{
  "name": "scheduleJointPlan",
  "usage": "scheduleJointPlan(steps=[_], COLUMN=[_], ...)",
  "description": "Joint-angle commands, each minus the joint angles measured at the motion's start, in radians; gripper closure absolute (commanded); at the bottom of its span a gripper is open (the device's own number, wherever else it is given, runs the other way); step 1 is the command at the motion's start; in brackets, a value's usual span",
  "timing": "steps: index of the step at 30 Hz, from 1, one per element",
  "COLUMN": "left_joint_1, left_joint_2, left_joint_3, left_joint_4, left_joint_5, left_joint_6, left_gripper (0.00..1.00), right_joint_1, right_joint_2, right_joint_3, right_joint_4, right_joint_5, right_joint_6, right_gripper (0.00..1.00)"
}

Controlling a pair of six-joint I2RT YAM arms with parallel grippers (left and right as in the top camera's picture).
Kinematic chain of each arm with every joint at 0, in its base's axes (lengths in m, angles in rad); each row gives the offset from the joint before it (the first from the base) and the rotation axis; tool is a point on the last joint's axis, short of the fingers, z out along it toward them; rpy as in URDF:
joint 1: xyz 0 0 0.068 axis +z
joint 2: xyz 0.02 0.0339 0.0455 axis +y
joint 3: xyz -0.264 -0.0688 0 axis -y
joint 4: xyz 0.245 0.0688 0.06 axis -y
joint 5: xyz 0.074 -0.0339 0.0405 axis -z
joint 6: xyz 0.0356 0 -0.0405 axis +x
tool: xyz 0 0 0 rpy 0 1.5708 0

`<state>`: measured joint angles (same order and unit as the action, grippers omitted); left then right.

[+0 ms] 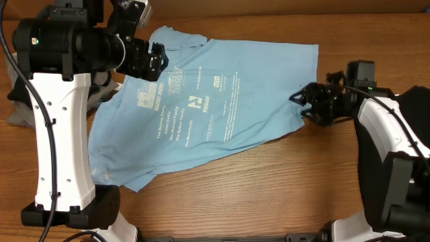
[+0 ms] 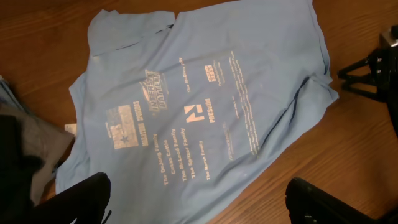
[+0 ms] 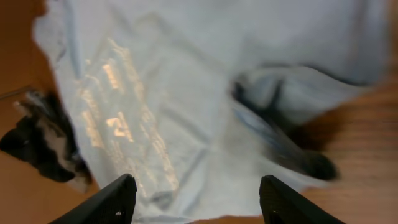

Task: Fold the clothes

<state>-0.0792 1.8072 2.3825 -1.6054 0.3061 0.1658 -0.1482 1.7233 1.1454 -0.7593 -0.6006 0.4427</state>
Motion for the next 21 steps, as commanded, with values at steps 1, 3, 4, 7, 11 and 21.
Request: scheduleJointPlan(steps=[1,3,4,7,11,21], left_joint_1=[-0.006,-0.006,-0.006,-0.006,-0.006,-0.006], left_joint_2=[-0.002,-0.002,-0.002,-0.002,-0.002,-0.002], left_joint_3=[0.008,0.008,0.008,0.008,0.008,0.008], left_joint_4=[-0.005,-0.003,-0.002,-0.001,-0.002,-0.004], left_joint_5=[-0.002,-0.002,-0.002,-0.002,-0.002,-0.002], left_joint_6=[0.022,0.022,0.022,0.022,0.022,0.022], left_gripper=[0.07,0.07,0.07,0.07,0.07,0.07], right_joint_1=[-0.021,-0.022,-0.021,-0.021,-0.007,0.056], right_joint_2=[-0.011,-0.011,-0.011,-0.011,-0.011,-0.012], right_joint_3=[0.008,0.003,-0.003,-0.050,-0.145,-0.254], right_joint_4=[-0.058,-0.106,-0.116,-0.082,0.080,0.339], right_joint_5=[0.147,0.253,0.298,0.332,0.193,-0.083], right_joint_6=[-0.052,-0.050,-0.051,-0.051,-0.100,-0.118], right_gripper=[0.37,0.38,0.39,0.39,0.19,0.79])
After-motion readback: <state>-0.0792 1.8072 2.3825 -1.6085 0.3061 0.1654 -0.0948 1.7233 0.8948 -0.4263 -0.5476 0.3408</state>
